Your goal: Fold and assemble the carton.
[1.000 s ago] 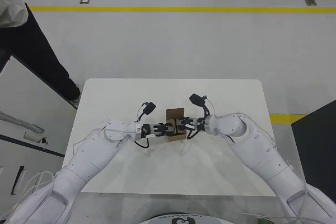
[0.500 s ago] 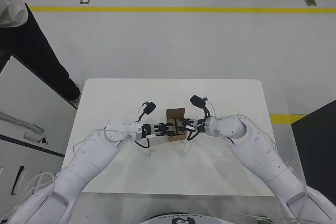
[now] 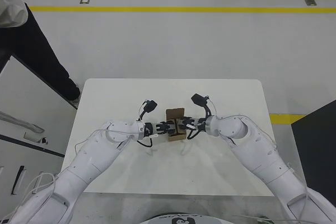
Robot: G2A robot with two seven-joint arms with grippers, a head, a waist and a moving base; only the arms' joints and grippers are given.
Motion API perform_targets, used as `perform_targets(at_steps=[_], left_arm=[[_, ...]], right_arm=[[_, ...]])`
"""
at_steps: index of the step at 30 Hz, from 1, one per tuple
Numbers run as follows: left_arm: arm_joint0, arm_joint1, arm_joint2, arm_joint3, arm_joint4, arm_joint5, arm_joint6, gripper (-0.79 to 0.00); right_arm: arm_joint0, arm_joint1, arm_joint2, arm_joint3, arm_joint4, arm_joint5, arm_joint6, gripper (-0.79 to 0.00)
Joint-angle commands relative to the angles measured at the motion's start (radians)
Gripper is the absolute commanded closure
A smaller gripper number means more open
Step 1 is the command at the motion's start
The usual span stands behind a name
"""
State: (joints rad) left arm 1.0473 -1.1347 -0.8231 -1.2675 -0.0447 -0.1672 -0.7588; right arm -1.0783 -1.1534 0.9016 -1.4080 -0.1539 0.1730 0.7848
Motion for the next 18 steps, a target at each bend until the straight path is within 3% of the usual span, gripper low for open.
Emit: perform_targets(at_steps=[1,18], left_arm=[[-0.001,-0.002,0.002,0.001,0.002,0.008,-0.003,0.0],[-0.004,-0.013,-0.005,0.019,0.001,0.006,-0.019,0.0]], right_arm=[[-0.002,0.0,0.003,-0.001,-0.003,0.001,0.001,0.0],[0.009,-0.01,-0.01,0.026,-0.004,-0.004,0.022,0.0]])
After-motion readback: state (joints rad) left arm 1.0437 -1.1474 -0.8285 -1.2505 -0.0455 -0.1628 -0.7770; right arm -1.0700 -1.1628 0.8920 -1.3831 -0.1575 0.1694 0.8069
